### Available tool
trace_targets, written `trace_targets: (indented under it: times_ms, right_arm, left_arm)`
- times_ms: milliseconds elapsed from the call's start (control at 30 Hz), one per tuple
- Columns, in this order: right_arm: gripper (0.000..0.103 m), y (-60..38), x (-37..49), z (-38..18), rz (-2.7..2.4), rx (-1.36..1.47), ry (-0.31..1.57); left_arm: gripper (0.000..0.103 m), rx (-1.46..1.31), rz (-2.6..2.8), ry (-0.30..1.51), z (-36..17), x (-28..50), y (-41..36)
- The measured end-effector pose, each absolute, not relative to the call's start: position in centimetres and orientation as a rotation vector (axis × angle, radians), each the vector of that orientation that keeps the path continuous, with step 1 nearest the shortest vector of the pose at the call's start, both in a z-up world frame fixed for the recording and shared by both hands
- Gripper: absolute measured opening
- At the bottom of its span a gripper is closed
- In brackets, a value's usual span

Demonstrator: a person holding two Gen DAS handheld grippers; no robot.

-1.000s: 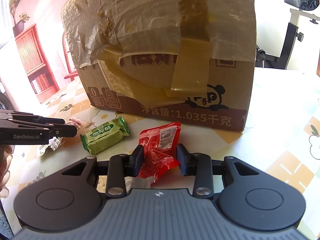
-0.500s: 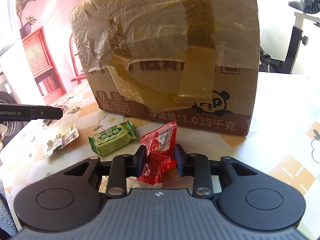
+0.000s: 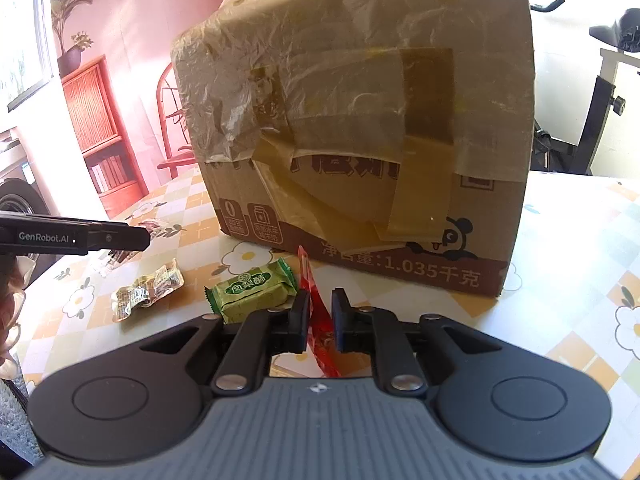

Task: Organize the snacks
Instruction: 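Lift the red packet and brown meat packet off the table, then carry both packets up over the box opening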

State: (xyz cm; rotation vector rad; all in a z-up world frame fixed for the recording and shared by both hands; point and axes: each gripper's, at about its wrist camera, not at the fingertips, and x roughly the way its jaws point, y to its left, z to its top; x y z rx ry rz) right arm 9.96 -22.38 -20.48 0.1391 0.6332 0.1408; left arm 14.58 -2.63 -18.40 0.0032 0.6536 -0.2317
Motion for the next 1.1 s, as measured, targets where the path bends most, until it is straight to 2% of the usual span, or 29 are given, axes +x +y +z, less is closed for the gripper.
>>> trace_targets:
  times_ms: [267, 567, 833, 1100]
  right_arm:
    - [0.020, -22.1, 10.1, -20.8, 0.178, 0.152, 0.674]
    - [0.019, -21.8, 9.9, -19.8, 0.209, 0.133, 0.638]
    - [0.019, -19.9, 10.3, -14.3, 0.319, 0.036, 0.476]
    - [0.019, -20.5, 11.3, -6.5, 0.329, 0.016, 0.235]
  left_arm:
    - [0.040, 0.002, -0.240, 0.653, -18.5, 14.4, -2.7]
    - [0.040, -0.021, -0.245, 0.628, -17.8, 14.3, -2.2]
    - [0.040, -0.035, -0.239, 0.537, -14.6, 14.7, -1.8]
    - [0.040, -0.072, -0.278, 0.351, -7.3, 16.7, -2.3]
